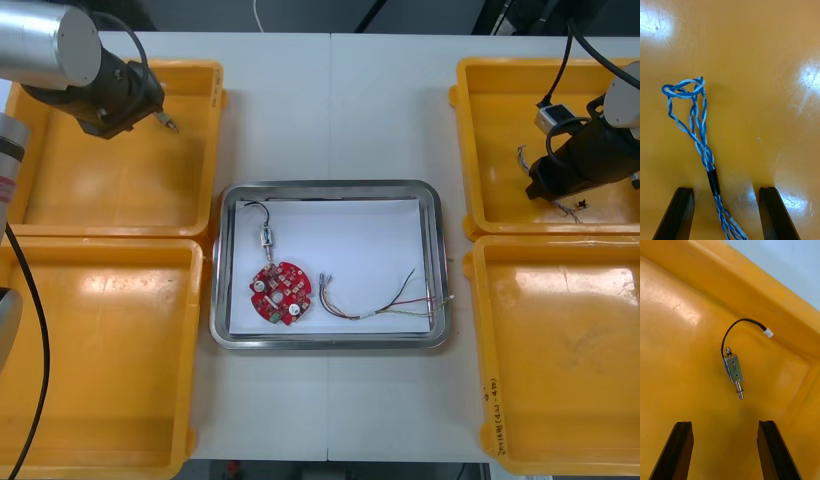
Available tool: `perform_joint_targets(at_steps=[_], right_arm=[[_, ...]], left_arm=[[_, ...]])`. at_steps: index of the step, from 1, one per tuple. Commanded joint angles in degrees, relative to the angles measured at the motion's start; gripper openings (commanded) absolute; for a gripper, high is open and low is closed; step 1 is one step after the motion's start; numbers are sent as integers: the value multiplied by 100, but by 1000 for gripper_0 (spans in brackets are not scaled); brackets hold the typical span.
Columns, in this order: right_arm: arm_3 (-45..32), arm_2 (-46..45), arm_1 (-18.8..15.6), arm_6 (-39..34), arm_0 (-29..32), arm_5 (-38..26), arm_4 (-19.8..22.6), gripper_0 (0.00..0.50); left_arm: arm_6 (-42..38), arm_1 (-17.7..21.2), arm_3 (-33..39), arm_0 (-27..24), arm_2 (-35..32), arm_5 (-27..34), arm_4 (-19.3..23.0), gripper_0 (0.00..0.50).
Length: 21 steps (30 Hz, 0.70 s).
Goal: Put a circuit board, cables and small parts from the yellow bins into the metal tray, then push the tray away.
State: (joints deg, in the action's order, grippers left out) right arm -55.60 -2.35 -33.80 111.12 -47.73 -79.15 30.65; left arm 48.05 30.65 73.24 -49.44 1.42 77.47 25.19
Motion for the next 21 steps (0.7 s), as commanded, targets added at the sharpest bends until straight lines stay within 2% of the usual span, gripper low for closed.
perform_joint_targets(at_steps=[1,11,21], right_arm=[[-39,130,67,6,-228,57,-6,500],[111,156,102,-3,-228,233,55,500],[111,226,102,15,-237,198,55,500]], left_arm=[[723,20,-196,-338,-2,-381,-146,500],[750,-183,-793,-487,174,-1181,-304,500],[803,-402,-1242,-619,332,-1726,-357,500]])
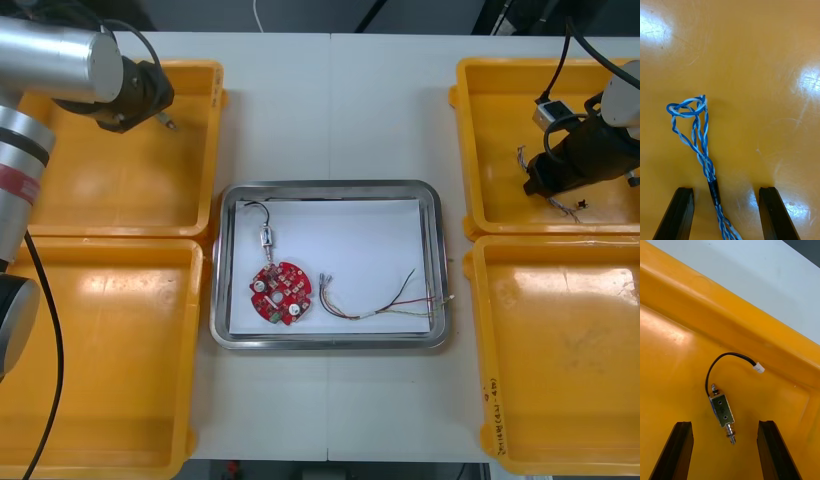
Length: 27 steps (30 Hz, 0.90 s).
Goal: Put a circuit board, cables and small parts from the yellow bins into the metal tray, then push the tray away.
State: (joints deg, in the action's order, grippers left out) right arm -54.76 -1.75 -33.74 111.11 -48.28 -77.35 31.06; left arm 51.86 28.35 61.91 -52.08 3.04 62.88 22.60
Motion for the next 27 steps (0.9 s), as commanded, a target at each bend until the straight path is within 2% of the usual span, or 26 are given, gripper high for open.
perform_joint_targets(at_steps=[1,3,5,7,8,9,10,11,12,21,24,27], right_arm=[[27,166,96,7,-173,1,15,500],[27,158,96,7,-173,-78,15,500],[27,158,96,25,-173,-105,15,440],[27,158,96,34,-173,-140,15,275],[27,158,96,34,-173,-175,15,275],[27,158,96,34,-173,-193,15,109],[27,166,96,34,-173,-228,15,109],[27,158,96,42,-173,-263,15,11],[27,158,96,51,-173,-280,6,0],[27,123,52,121,-173,-289,6,0],[-70,-9,8,192,-182,-307,-12,0],[-219,-18,-45,201,-182,-403,-47,0]], left_arm=[[421,-172,-109,-355,180,-267,-107,500],[421,-190,-118,-355,232,-267,-125,500],[421,-198,-135,-355,285,-267,-125,500],[413,-198,-188,-355,373,-346,-116,500],[421,-190,-250,-355,408,-434,-98,500],[421,-198,-276,-355,417,-478,-98,500],[421,-190,-346,-355,461,-575,-90,500],[430,-198,-408,-355,496,-645,-90,500],[439,-198,-469,-364,522,-724,-90,500],[457,-190,-619,-373,610,-874,-72,500],[457,-190,-953,-425,760,-1313,-46,500],[465,-190,-1120,-478,786,-1454,-46,500]])
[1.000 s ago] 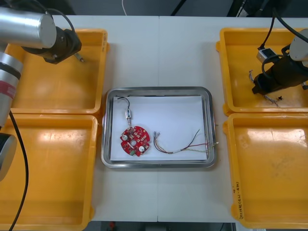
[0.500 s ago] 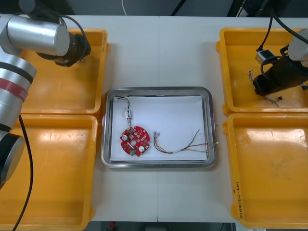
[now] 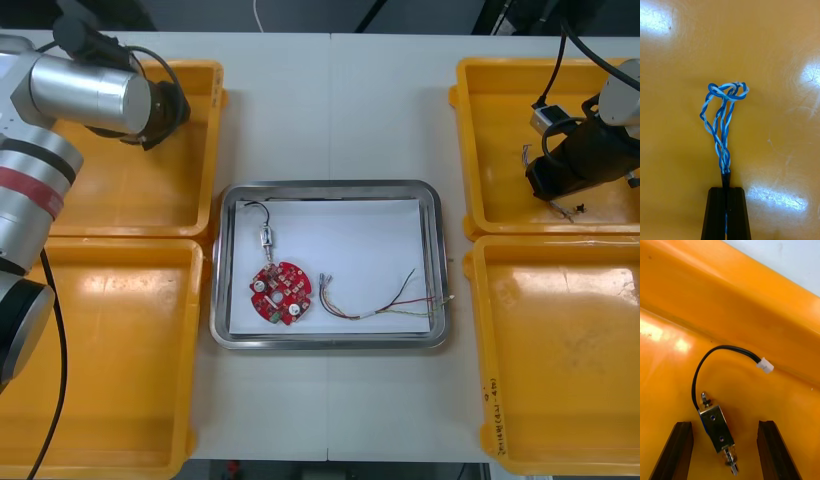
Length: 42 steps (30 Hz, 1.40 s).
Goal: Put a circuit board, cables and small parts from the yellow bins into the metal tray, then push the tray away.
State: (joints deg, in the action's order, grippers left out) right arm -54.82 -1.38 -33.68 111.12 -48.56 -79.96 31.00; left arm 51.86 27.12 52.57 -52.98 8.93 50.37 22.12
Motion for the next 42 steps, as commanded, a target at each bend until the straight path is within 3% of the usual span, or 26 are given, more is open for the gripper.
perform_joint_targets(at_steps=[1,9,10,12,13,19,25,32,42], right_arm=[[-398,-64,-104,209,-153,-301,-59,0],[-1233,-600,-191,209,-171,-1399,-112,0],[-1338,-644,-200,209,-189,-1531,-129,0],[-1576,-750,-209,209,-232,-1892,-147,0],[-1646,-785,-209,217,-241,-2006,-147,0],[-2305,-917,-209,191,-276,-2885,-164,0],[-2780,-899,-191,209,-276,-3004,-129,0],[-3597,-846,-174,217,-224,-3004,-15,0],[-4705,-688,-165,253,365,-3004,170,0]], left_arm=[[474,-75,-195,-388,196,-203,3,500],[483,-75,-195,-380,267,-203,12,500],[483,-75,-204,-380,267,-203,21,419],[483,-75,-195,-380,267,-203,21,28],[483,-75,-195,-380,258,-203,21,2],[483,-66,-195,-388,258,-203,82,2],[500,-66,-169,-388,258,-124,135,0],[544,83,517,-380,-32,957,214,2],[544,268,1115,-380,-243,1853,267,2]])
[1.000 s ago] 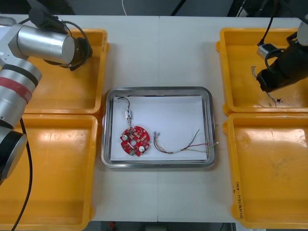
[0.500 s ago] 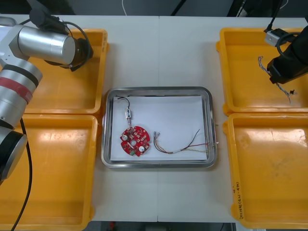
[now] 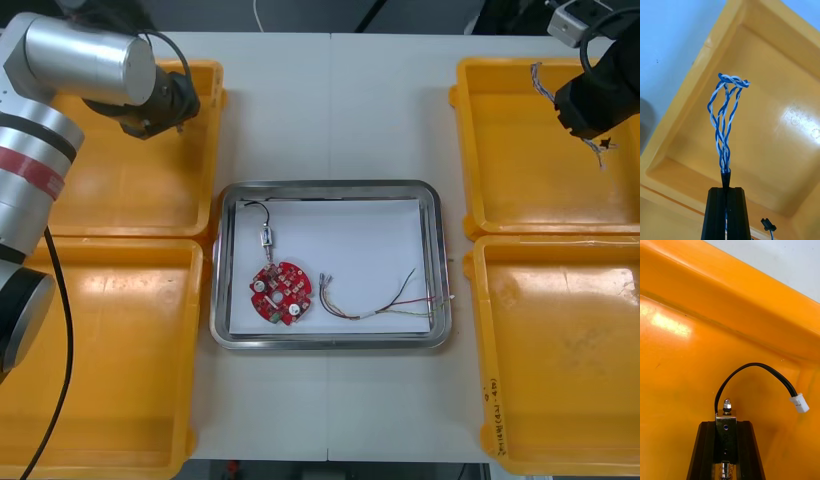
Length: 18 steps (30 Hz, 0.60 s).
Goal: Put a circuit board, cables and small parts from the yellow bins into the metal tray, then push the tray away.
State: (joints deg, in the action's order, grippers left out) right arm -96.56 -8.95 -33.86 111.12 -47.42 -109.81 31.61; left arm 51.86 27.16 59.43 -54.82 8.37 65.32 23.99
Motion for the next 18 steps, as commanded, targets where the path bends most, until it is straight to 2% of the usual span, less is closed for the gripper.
perform_joint_targets(at_steps=[1,6,10,15,18], right_arm=[[-565,77,-156,261,269,-19,161,0],[-715,103,-156,278,286,-19,662,0],[-1312,411,-156,261,409,-19,1093,0],[-2130,1044,-147,252,462,-19,1234,0],[-2367,1299,-147,243,453,-19,1304,0]], left_arm=[[544,290,490,-196,-196,446,97,3],[570,404,807,-187,-301,938,176,2],[588,474,1123,-187,-451,1404,246,1],[588,500,1413,-170,-547,1826,299,1],[588,509,1615,-99,-618,1984,316,1]])
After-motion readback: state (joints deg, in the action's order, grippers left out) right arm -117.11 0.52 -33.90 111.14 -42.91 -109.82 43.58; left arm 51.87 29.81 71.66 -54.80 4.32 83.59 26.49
